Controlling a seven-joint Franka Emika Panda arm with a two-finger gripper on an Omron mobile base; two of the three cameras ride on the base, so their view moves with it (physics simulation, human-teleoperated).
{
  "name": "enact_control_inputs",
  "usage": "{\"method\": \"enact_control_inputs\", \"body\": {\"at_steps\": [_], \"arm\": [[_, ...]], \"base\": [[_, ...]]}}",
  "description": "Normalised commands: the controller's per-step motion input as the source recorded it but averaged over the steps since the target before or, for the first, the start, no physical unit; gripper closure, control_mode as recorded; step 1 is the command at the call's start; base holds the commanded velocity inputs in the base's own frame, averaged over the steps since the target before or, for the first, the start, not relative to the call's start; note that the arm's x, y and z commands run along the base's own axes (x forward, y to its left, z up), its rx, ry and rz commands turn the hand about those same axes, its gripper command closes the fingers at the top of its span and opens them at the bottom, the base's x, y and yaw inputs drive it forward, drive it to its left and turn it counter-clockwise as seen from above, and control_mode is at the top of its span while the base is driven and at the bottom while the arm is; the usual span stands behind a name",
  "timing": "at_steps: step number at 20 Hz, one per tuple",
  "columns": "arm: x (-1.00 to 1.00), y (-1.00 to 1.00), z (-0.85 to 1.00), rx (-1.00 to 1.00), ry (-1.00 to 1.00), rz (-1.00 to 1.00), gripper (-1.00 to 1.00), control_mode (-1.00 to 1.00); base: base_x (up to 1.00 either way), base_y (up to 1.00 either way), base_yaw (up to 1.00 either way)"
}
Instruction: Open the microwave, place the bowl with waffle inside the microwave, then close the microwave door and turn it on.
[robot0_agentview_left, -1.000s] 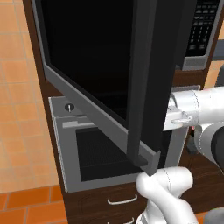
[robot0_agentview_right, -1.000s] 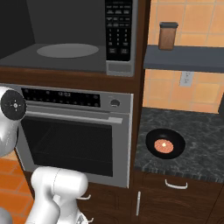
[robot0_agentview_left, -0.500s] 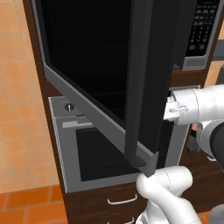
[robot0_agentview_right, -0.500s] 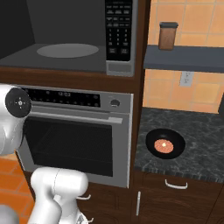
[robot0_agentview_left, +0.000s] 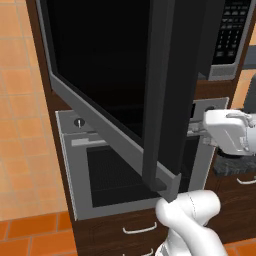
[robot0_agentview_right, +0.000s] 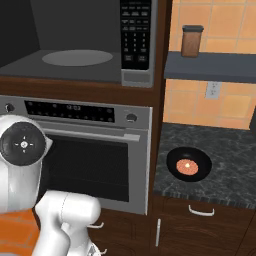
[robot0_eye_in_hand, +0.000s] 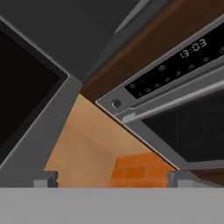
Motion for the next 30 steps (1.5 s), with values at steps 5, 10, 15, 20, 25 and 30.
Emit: {"method": "enact_control_inputs", "body": {"at_steps": [5, 10, 15, 20, 25, 30], "arm": [[0.0, -1.0, -0.49, 0.0, 0.14, -0.5, -1.0, -1.0], [0.08, -1.0, -0.61, 0.0, 0.05, -0.42, -1.0, -1.0], [0.36, -1.0, -0.65, 0.0, 0.03, -0.31, -1.0, -1.0], [0.66, -1.0, -0.72, 0.0, 0.02, -0.18, -1.0, -1.0], [0.64, -1.0, -0.77, 0.07, 0.01, -0.09, -1.0, -1.0], [0.56, -1.0, -0.77, 0.14, 0.02, 0.0, -1.0, -1.0]], "base": [[0.0, 0.0, 0.0], [0.0, 0.0, 0.0], [0.0, 0.0, 0.0], [0.0, 0.0, 0.0], [0.0, 0.0, 0.0], [0.0, 0.0, 0.0]]}}
